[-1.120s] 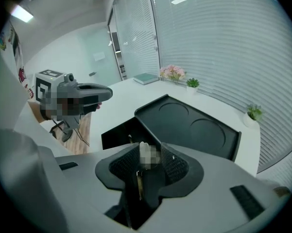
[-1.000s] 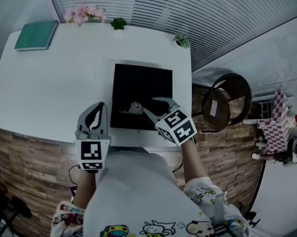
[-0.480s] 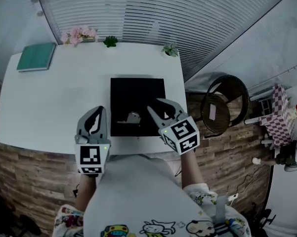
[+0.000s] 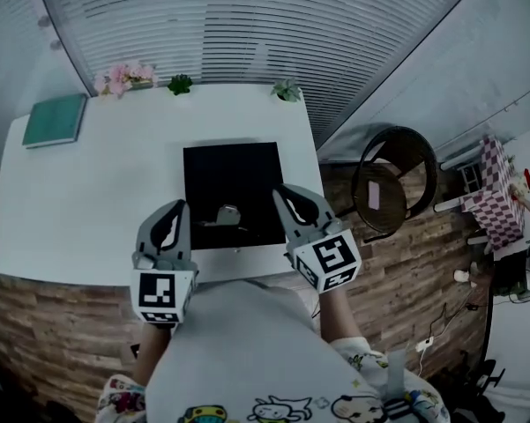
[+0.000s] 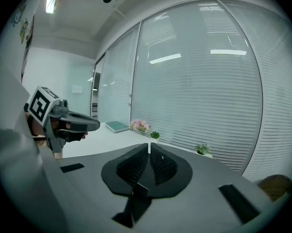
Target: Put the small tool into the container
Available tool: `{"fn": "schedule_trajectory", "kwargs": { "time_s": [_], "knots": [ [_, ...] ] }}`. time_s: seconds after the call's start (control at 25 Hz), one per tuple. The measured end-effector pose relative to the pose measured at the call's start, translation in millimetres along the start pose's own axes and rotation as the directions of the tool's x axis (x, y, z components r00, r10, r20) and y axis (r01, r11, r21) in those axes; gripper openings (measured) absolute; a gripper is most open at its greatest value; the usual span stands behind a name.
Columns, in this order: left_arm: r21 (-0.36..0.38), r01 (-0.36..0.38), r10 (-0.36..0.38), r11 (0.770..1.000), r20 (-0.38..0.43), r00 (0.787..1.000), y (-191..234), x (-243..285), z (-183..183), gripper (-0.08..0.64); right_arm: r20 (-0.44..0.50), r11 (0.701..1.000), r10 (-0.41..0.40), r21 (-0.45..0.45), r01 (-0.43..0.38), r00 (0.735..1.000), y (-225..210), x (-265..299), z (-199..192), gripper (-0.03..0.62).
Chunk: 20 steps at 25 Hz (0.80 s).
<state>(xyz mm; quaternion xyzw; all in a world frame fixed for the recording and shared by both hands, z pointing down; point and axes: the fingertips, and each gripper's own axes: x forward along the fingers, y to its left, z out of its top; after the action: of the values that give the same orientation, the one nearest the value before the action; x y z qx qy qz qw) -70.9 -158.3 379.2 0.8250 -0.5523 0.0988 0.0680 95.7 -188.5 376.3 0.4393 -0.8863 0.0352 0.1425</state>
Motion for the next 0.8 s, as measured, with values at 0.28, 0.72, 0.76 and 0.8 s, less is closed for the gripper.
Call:
{"fn": "schedule_trajectory", "kwargs": {
  "time_s": [0.28, 0.72, 0.76, 0.8],
  "knots": [
    [-0.024, 0.022, -0.023, 0.999, -0.011, 1.000, -13.7, -2.7, -10.9, 0.006, 0.046, 0.998, -0.011, 0.055, 0.008, 0.999, 0.4, -17.2, -11.3, 0.002],
    [-0.008, 0.035, -0.036, 0.999, -0.037, 0.999, -21.4, 2.6, -16.3, 0.006, 0.076, 0.996, -0.018, 0.089, 0.011, 0.997, -3.0, -26.8, -12.5, 0.000],
    [-0.010, 0.034, -0.034, 0.999, -0.037, 0.999, -20.9, 3.0, -16.8, 0.005, 0.072, 0.996, -0.019, 0.085, 0.013, 0.997, -4.0, -26.8, -13.5, 0.000],
    [-0.011, 0.033, -0.034, 0.999, -0.037, 0.999, -20.4, 3.3, -17.4, 0.006, 0.069, 0.997, -0.021, 0.081, 0.016, 0.997, -5.0, -26.5, -14.5, 0.000]
  ]
}}
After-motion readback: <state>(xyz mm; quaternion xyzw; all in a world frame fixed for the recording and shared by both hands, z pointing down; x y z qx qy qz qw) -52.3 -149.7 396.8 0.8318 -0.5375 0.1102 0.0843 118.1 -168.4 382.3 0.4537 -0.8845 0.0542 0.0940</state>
